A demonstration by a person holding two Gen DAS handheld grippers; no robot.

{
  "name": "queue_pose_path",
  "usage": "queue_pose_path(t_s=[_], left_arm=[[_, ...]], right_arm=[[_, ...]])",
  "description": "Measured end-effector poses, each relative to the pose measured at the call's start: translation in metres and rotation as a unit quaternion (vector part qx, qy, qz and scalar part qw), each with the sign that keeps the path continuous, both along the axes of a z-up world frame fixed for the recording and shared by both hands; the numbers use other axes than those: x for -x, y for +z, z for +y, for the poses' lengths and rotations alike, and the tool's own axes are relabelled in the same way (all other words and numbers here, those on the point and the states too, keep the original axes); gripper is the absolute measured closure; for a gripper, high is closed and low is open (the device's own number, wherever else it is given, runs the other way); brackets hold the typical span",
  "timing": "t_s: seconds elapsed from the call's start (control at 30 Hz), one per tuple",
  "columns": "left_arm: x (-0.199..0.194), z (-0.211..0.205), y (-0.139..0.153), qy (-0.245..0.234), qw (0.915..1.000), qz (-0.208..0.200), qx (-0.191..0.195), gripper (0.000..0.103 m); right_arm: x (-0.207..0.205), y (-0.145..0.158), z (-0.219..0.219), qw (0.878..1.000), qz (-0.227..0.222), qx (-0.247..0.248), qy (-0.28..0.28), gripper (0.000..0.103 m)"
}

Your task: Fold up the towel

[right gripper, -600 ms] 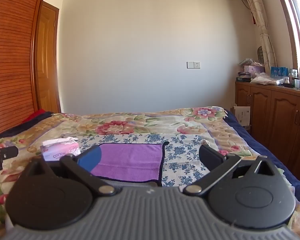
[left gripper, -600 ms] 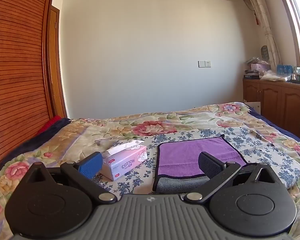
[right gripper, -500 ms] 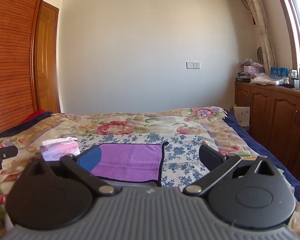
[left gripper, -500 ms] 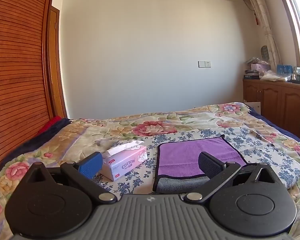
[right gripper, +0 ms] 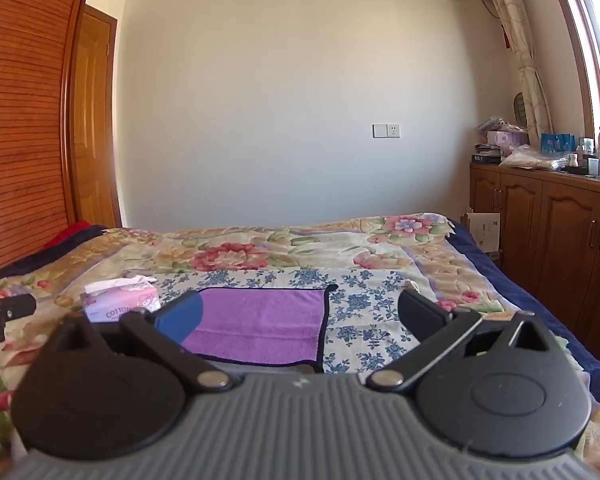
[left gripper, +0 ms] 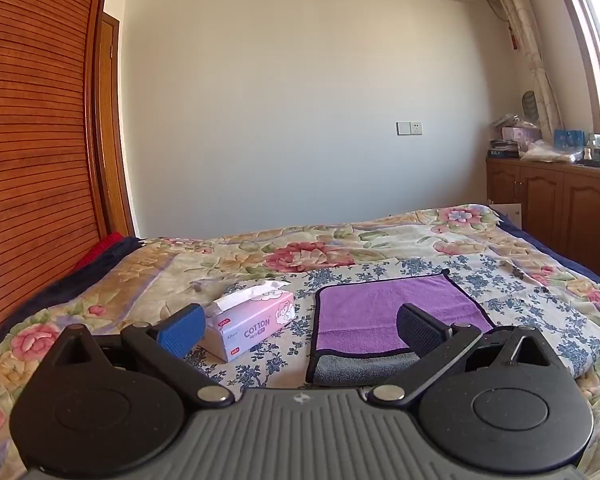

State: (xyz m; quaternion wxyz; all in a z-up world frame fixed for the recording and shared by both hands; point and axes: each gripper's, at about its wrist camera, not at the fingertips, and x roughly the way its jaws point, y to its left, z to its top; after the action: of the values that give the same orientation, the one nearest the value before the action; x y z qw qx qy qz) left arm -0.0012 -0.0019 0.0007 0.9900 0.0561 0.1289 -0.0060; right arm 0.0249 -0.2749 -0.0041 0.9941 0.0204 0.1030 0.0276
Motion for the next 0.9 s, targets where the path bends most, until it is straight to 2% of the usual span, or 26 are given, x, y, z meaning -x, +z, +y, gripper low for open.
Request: queue_pose_path(t_s=[0.9], left_arm=[[-0.0021,0.0025,0.0002,0.0,1.0,0.0,0.0,0.0]], right_arm=[[0.0002,0.0012,0.0008,1.0,-0.001,-0.002,0.0,0.0]])
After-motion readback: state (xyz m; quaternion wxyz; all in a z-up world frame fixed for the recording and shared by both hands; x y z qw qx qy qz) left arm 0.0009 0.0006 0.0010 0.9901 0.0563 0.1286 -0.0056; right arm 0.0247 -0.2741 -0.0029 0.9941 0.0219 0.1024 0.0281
